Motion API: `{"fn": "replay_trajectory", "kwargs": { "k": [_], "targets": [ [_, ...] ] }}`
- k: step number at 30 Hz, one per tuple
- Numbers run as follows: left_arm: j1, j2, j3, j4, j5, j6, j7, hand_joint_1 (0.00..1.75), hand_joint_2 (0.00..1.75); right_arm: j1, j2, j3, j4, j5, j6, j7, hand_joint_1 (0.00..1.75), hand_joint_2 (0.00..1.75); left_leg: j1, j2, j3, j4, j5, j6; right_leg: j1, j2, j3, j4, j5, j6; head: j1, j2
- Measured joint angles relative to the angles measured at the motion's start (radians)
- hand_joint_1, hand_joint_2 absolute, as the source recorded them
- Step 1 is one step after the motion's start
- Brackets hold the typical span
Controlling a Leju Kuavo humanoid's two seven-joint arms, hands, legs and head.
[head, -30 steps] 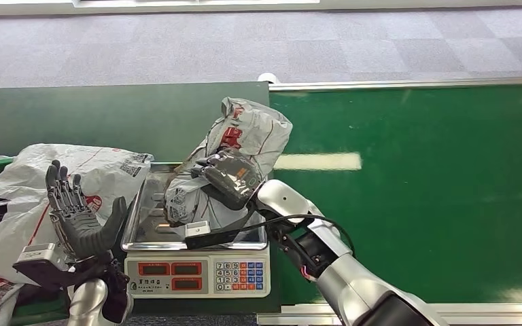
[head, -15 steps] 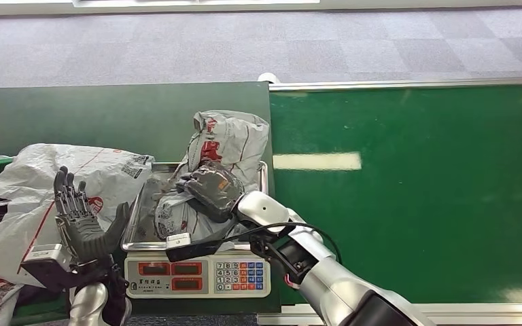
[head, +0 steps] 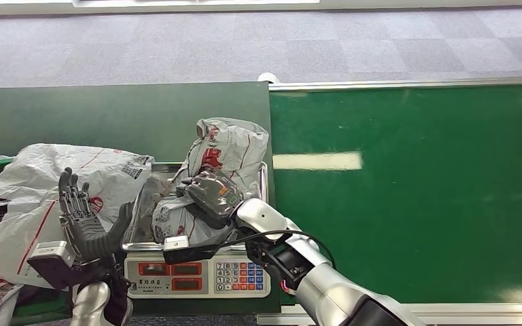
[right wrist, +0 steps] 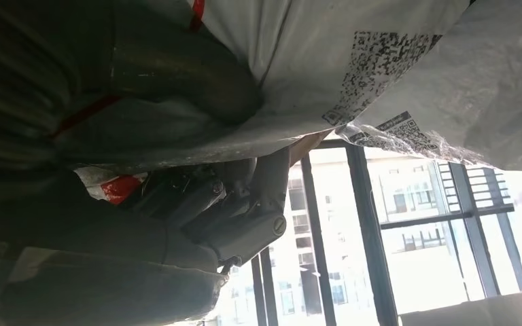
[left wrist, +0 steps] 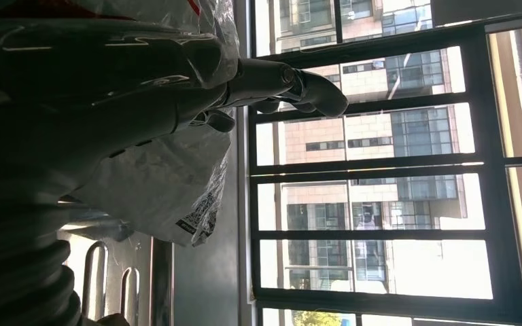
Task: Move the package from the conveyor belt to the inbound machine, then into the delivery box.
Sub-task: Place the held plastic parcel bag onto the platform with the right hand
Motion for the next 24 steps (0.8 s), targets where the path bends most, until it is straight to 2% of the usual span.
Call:
{"fn": "replay_trajectory", "kwargs": {
  "k": [6, 9, 12, 17, 24],
  "targets": [
    [-0.008, 0.0, 0.0, 0.006, -0.001, 0.0, 0.0, 0.0, 1.75, 0.004, 0.0, -0.009, 0.002, -0.068, 0.004, -0.003, 1.75, 1.75, 0.0, 0.0, 0.0, 0.0, 0.0, 0.0, 0.0, 0.0, 0.0, 0.0, 0.0, 0.0, 0.0, 0.0],
    [-0.015, -0.001, 0.0, 0.006, -0.002, 0.007, 0.0, 0.0, 1.75, 0.004, 0.0, -0.016, 0.002, -0.122, 0.019, 0.044, 1.75, 1.75, 0.0, 0.0, 0.0, 0.0, 0.0, 0.0, 0.0, 0.0, 0.0, 0.0, 0.0, 0.0, 0.0, 0.0],
    [-0.018, -0.001, 0.001, 0.006, -0.002, 0.012, 0.0, 0.0, 1.75, 0.003, 0.0, -0.03, 0.002, -0.204, 0.073, 0.096, 1.75, 1.75, 0.0, 0.0, 0.0, 0.0, 0.0, 0.0, 0.0, 0.0, 0.0, 0.0, 0.0, 0.0, 0.0, 0.0],
    [-0.018, -0.004, 0.004, 0.004, -0.002, 0.015, 0.0, 0.0, 1.75, -0.005, 0.0, -0.058, 0.002, -0.359, 0.138, 0.139, 1.75, 1.75, 0.0, 0.0, 0.0, 0.0, 0.0, 0.0, 0.0, 0.0, 0.0, 0.0, 0.0, 0.0, 0.0, 0.0],
    [-0.022, -0.01, 0.006, -0.003, -0.012, 0.028, 0.0, 0.0, 1.75, -0.02, 0.0, -0.059, 0.002, -0.383, 0.136, 0.151, 1.75, 1.75, 0.0, 0.0, 0.0, 0.0, 0.0, 0.0, 0.0, 0.0, 0.0, 0.0, 0.0, 0.0, 0.0, 0.0]
  ]
}}
